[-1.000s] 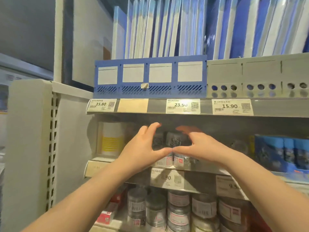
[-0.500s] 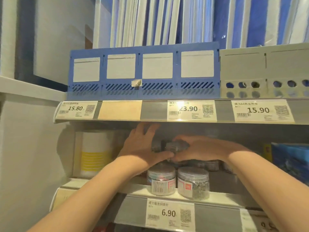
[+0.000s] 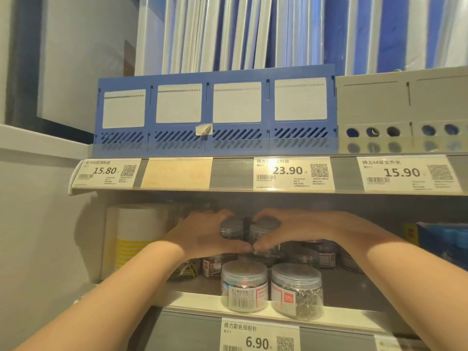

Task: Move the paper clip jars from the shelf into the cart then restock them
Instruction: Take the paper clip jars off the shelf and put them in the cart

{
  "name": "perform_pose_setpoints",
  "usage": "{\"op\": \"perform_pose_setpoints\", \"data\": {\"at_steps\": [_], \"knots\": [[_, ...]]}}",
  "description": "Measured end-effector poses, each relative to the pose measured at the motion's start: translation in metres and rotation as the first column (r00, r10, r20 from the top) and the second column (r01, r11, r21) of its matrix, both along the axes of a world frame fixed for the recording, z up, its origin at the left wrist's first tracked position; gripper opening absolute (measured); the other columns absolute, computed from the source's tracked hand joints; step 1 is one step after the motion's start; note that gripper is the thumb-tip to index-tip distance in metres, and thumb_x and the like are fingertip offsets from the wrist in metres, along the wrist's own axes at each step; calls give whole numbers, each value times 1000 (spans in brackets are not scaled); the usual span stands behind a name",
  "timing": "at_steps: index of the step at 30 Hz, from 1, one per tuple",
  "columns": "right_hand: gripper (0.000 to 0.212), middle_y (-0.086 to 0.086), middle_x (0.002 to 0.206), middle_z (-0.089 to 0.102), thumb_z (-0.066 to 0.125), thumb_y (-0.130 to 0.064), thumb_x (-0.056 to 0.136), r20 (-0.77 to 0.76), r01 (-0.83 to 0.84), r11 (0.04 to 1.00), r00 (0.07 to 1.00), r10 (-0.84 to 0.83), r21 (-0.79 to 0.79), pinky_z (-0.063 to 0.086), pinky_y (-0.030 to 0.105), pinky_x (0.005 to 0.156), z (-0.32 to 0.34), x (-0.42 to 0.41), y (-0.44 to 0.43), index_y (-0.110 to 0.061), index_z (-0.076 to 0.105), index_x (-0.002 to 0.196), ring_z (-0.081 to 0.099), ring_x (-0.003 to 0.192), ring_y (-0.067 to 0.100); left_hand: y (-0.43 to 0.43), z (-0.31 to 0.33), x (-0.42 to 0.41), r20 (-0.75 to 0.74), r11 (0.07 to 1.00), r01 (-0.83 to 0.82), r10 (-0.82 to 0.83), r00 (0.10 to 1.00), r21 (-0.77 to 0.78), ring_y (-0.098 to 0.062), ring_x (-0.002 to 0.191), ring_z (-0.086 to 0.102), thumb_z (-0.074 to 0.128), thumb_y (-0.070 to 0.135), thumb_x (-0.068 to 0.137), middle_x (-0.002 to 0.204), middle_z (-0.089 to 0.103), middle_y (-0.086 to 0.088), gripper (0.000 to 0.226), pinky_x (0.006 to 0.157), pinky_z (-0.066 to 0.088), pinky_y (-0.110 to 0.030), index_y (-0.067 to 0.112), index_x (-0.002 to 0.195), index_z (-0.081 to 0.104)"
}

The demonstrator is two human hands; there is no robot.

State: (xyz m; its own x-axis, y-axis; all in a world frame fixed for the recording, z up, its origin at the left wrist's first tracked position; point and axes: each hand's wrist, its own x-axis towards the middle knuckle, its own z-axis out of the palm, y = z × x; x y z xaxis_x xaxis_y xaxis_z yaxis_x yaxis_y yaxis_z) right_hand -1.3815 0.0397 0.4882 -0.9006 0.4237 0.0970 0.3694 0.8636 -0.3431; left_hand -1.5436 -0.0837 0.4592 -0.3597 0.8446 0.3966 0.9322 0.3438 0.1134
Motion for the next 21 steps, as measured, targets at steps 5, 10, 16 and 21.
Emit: {"op": "perform_pose_setpoints", "data": {"at_steps": [5, 10, 16, 21], "knots": [[54, -8, 129, 48, 65, -50, 79, -21, -5, 998, 1000, 4, -56, 35, 28, 100, -6, -6, 1, -28, 45, 124, 45, 117, 11, -5, -2, -6, 100, 996, 83, -85, 991, 26, -14, 118, 44, 57, 72, 69, 132, 46, 8, 69, 87, 35, -26, 43, 129, 40], [49, -9, 124, 48, 68, -47, 78, -92, -3, 999, 996, -2, -54, 37, 27, 91, -10, -6, -1, -29, 48, 119, 45, 114, 11, -4, -2, -9, 159, 996, 89, -93, 983, 29, -21, 126, 36, 48, 86, 48, 132, 44, 7, 74, 103, 35, -43, 58, 116, 42], [50, -11, 117, 50, 70, -51, 73, -170, 30, 1000, 985, -28, 10, 40, 26, 88, -12, -5, -5, -29, 52, 114, 48, 107, 9, -5, -7, -4, 167, 972, 158, -188, 968, 176, -10, 112, 44, 68, 60, 70, 121, 48, 11, 52, 89, 36, -24, 42, 115, 51], [47, -13, 114, 51, 71, -51, 72, -220, 61, 998, 974, -53, 30, 39, 24, 80, -14, 0, -9, -30, 53, 110, 48, 103, 7, -13, -9, 2, 189, 955, 180, -227, 955, 238, -5, 102, 52, 74, 52, 68, 108, 56, 15, 44, 85, 43, -21, 38, 104, 54]]}}
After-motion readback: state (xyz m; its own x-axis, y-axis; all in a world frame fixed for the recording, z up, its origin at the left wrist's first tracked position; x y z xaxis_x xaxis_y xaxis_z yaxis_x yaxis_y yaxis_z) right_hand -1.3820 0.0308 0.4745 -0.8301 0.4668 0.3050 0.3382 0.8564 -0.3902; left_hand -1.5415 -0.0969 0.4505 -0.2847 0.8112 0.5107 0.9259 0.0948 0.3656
